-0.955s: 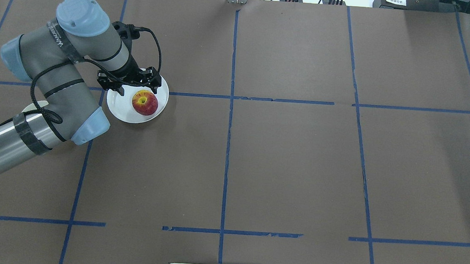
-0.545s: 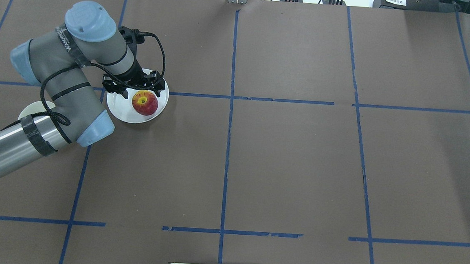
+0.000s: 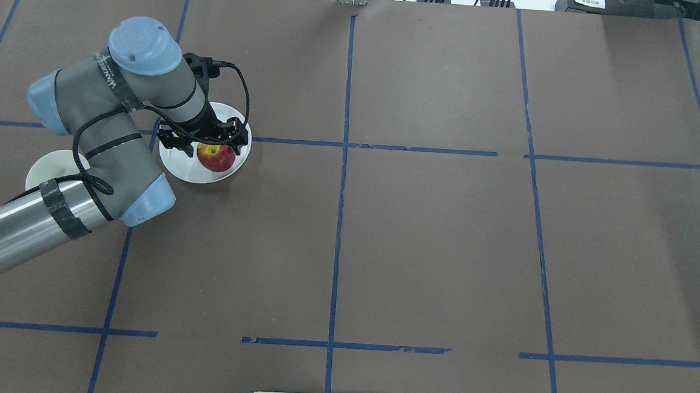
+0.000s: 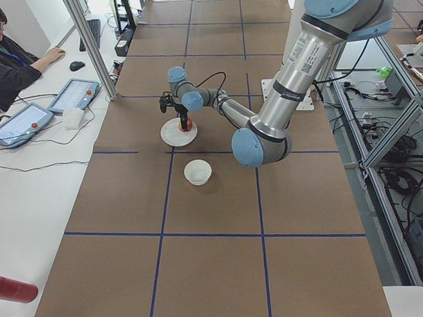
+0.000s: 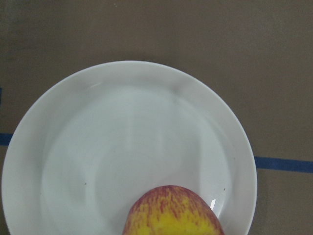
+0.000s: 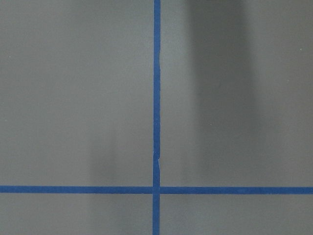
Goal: Move apple from plate to bowl
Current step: 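Lower the left gripper and close it around the apple, then lift the apple with the left gripper and carry it over the white bowl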
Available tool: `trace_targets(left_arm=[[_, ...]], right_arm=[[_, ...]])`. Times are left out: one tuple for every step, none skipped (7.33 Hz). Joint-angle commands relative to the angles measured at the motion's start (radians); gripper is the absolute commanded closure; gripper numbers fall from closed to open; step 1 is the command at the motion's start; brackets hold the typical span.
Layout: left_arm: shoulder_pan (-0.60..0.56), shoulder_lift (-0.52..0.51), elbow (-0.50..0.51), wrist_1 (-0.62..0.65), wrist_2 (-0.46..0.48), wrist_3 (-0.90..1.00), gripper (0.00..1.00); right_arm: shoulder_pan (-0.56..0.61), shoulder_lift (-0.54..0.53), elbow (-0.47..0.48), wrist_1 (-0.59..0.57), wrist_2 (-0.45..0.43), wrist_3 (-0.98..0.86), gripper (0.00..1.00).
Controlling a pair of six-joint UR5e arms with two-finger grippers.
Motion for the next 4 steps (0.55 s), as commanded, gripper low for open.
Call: trace_targets(left_arm=[[0.005,-0.002,0.009,-0.009,0.0,-0.003,0.02],[0.005,-0.002,0.009,-0.009,0.0,-0.003,0.17],[0.005,-0.002,0.007,-0.009,0.0,0.0,0.39],[0.001,0.001,-0.002,-0.004,-0.006,0.003,0.66]], right_arm=[[0.0,0.0,0.0,0.0,0.0,0.0,0.0],[0.0,0.0,0.0,0.0,0.0,0.0,0.0],[0.0,0.0,0.0,0.0,0.0,0.0,0.0],[0.002,0.0,0.0,0.0,0.0,0.0,0.0]])
